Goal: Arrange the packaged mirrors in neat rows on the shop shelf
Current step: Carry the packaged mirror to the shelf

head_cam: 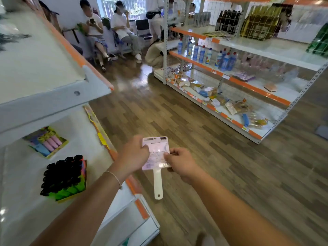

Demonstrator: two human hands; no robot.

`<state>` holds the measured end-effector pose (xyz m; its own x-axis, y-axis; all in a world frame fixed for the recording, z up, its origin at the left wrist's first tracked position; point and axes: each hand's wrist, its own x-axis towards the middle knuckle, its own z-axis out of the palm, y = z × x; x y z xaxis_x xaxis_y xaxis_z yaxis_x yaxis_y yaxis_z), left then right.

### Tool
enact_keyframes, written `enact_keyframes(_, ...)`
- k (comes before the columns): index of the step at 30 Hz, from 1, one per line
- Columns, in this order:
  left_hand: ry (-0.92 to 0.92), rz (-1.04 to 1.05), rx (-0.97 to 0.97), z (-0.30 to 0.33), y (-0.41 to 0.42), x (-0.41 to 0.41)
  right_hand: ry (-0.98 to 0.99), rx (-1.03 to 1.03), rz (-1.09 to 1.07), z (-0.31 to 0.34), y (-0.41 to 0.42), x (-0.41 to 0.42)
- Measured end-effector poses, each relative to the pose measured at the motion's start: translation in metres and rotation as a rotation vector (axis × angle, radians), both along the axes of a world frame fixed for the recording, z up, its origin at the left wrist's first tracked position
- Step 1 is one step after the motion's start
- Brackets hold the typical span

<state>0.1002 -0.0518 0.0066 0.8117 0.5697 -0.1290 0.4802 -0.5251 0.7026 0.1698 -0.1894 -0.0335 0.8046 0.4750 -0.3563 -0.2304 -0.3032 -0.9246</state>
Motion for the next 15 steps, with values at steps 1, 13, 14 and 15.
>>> enact_keyframes(1,-0.02,-0.004,-0.007,0.002,-0.009,0.015,0.004,0.016,-0.017,0.002,-0.01,0.013)
enact_keyframes(13,0.029,-0.223,-0.217,0.018,-0.143,0.216,-0.001,0.02,-0.194,0.051,-0.167,0.187)
enact_keyframes(14,0.007,-0.243,-0.226,0.02,-0.155,0.232,-0.004,0.014,-0.211,0.056,-0.18,0.2)
enact_keyframes(15,-0.017,-0.248,-0.238,0.021,-0.167,0.246,-0.003,0.011,-0.227,0.061,-0.193,0.213)
